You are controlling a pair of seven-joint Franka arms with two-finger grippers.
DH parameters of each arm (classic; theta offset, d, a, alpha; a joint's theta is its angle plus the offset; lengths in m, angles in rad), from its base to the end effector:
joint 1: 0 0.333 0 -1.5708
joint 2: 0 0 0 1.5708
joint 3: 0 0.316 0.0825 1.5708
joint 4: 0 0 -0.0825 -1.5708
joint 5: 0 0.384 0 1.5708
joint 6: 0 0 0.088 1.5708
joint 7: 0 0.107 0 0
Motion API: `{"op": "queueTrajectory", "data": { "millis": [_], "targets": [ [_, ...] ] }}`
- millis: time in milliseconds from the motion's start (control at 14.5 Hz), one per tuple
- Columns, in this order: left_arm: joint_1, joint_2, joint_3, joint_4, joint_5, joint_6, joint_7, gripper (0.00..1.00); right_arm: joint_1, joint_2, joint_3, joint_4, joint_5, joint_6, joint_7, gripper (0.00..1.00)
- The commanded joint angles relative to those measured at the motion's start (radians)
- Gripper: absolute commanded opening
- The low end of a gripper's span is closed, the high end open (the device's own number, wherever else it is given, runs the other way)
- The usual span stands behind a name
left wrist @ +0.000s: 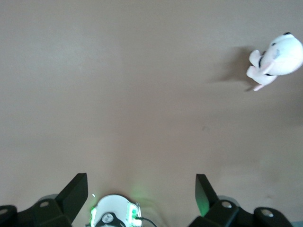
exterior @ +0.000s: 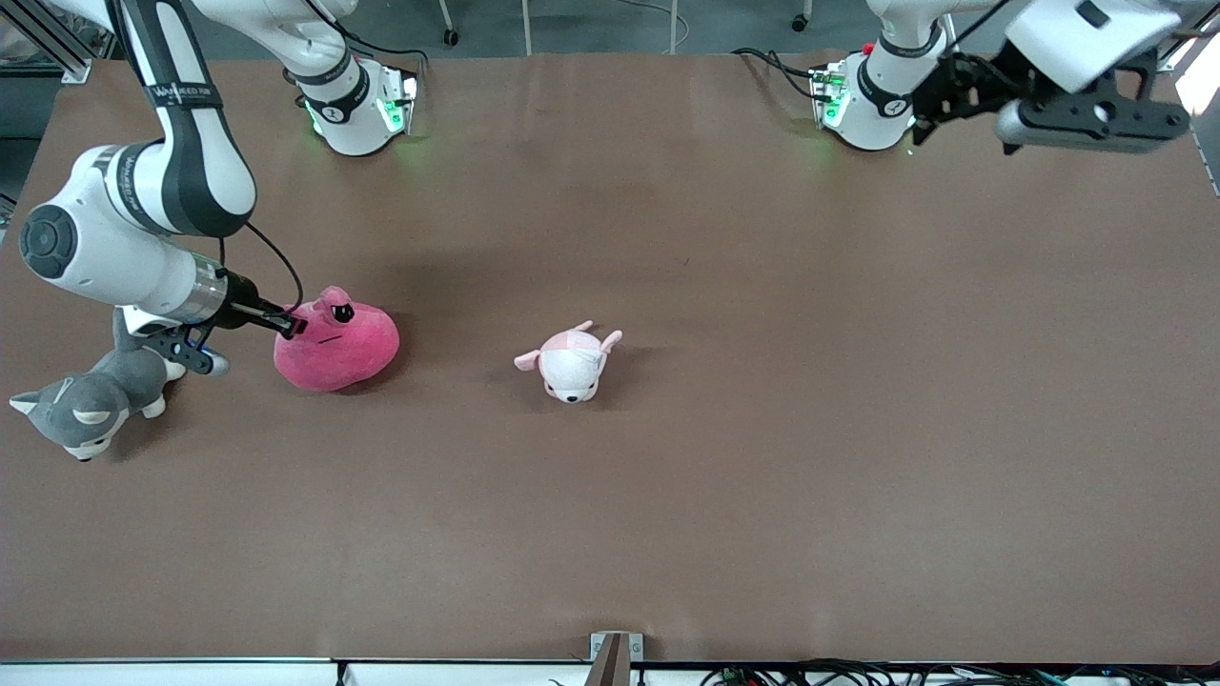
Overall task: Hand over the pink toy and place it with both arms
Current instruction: 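Lower the plush near the grey cat while the left gripper withdraws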
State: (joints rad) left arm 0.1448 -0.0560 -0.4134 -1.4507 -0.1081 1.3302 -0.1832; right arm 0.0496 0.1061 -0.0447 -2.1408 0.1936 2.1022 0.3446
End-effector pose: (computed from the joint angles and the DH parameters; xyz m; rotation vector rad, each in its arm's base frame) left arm 0.4868 -0.1559 0.6871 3.0687 -0.1631 -0.1327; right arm 0.5388 0.0120 0.3447 -2.9279 0.6704 0.2540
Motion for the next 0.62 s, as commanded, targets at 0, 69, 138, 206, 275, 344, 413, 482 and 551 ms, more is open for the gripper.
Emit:
{"op": "queueTrajectory", "data": {
  "millis": [0, 69, 138, 206, 275, 344, 413, 482, 551],
  "targets": [
    [0.038, -0.030, -0.007, -0.126, 0.053, 0.114, 0.073, 1.00, -0.031, 0.004, 0.019, -0.001, -0.005, 0.013, -0.012, 1.00],
    [0.061, -0.025, -0.007, -0.161, 0.073, 0.151, 0.114, 1.00, -0.031, 0.003, 0.019, 0.009, -0.005, 0.009, -0.021, 1.00],
    [0.096, -0.022, -0.007, -0.184, 0.073, 0.173, 0.158, 1.00, -0.031, 0.000, 0.019, 0.022, -0.006, 0.001, -0.056, 1.00],
    [0.128, -0.013, -0.007, -0.192, 0.073, 0.185, 0.194, 1.00, -0.033, -0.003, 0.017, 0.039, -0.009, -0.002, -0.138, 1.00],
    [0.140, 0.013, -0.007, -0.188, 0.073, 0.188, 0.214, 1.00, -0.042, -0.003, 0.017, 0.061, -0.017, -0.002, -0.236, 1.00],
    [0.144, 0.030, -0.007, -0.183, 0.073, 0.191, 0.217, 1.00, -0.068, -0.003, 0.017, 0.096, -0.037, -0.004, -0.336, 1.00],
    [0.144, 0.041, -0.007, -0.174, 0.073, 0.191, 0.217, 1.00, -0.091, -0.003, 0.017, 0.129, -0.058, -0.011, -0.416, 1.00],
    [0.139, 0.042, -0.007, -0.165, 0.073, 0.191, 0.215, 1.00, -0.103, -0.002, 0.017, 0.175, -0.081, -0.048, -0.476, 1.00],
    [0.139, 0.042, -0.008, -0.165, 0.073, 0.191, 0.215, 1.00, -0.108, -0.002, 0.017, 0.221, -0.100, -0.098, -0.490, 1.00]
  ]
}}
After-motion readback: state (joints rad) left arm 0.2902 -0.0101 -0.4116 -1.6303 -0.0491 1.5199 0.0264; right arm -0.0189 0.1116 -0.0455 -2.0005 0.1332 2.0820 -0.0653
